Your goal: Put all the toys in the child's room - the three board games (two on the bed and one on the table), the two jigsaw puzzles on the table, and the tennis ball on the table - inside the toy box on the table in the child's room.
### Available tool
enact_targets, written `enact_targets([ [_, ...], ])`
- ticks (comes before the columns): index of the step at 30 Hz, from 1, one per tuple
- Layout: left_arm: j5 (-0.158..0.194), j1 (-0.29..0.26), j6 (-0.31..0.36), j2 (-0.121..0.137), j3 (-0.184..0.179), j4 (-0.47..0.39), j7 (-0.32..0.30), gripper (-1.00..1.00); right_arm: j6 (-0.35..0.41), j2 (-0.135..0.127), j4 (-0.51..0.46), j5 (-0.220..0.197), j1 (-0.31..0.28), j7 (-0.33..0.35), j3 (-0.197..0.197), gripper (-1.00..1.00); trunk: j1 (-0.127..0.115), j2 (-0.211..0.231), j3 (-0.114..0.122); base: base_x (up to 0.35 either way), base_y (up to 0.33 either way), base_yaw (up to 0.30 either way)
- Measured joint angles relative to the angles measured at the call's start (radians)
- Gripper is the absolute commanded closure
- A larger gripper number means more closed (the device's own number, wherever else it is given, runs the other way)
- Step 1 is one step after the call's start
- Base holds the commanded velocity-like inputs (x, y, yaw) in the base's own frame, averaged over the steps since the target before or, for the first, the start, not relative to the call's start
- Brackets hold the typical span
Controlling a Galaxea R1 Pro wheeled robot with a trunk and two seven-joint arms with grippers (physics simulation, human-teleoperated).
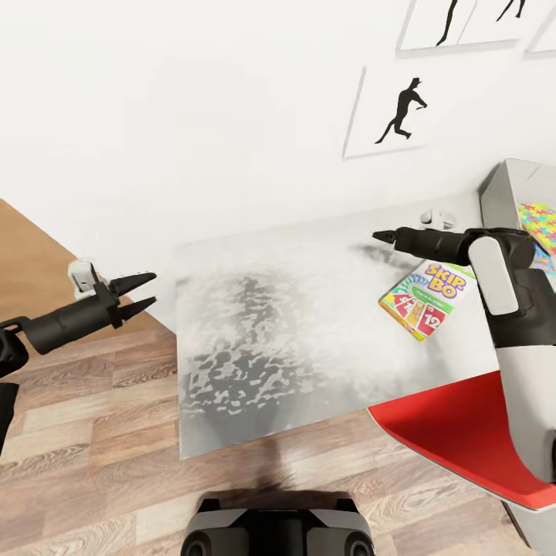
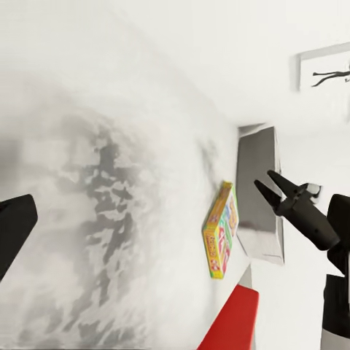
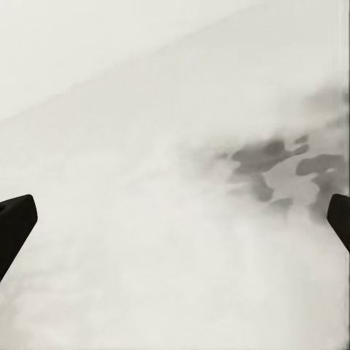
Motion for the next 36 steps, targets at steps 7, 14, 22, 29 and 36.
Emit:
enact_targets([
  [7, 0.004, 0.089, -0.001, 0.032, 0.071, 0.0, -0.031, -1.0, -0.073, 0.009, 0.13, 0.034, -0.05, -0.003, 0.006, -1.0, 0.0, 0.0, 0.0, 0.0, 0.0, 0.0],
  [14, 0.006, 0.167, -0.001, 0.042, 0.132, 0.0, -0.054, -1.0, -0.137, 0.007, 0.251, 0.045, -0.11, -0.004, 0.008, -1.0, 0.0, 0.0, 0.0, 0.0, 0.0, 0.0],
  [22, 0.004, 0.251, -0.002, 0.046, 0.181, 0.0, -0.078, -1.0, -0.218, 0.004, 0.389, 0.066, -0.18, -0.016, 0.009, -1.0, 0.0, 0.0, 0.0, 0.0, 0.0, 0.0],
  [29, 0.003, 0.305, -0.005, 0.047, 0.198, 0.0, -0.113, -1.0, -0.286, 0.004, 0.47, 0.114, -0.219, -0.042, 0.009, -1.0, 0.0, 0.0, 0.0, 0.0, 0.0, 0.0],
  [36, 0.003, 0.328, -0.008, 0.048, 0.204, 0.0, -0.137, -1.0, -0.312, 0.004, 0.496, 0.135, -0.23, -0.051, 0.008, -1.0, 0.0, 0.0, 0.0, 0.0, 0.0, 0.0],
])
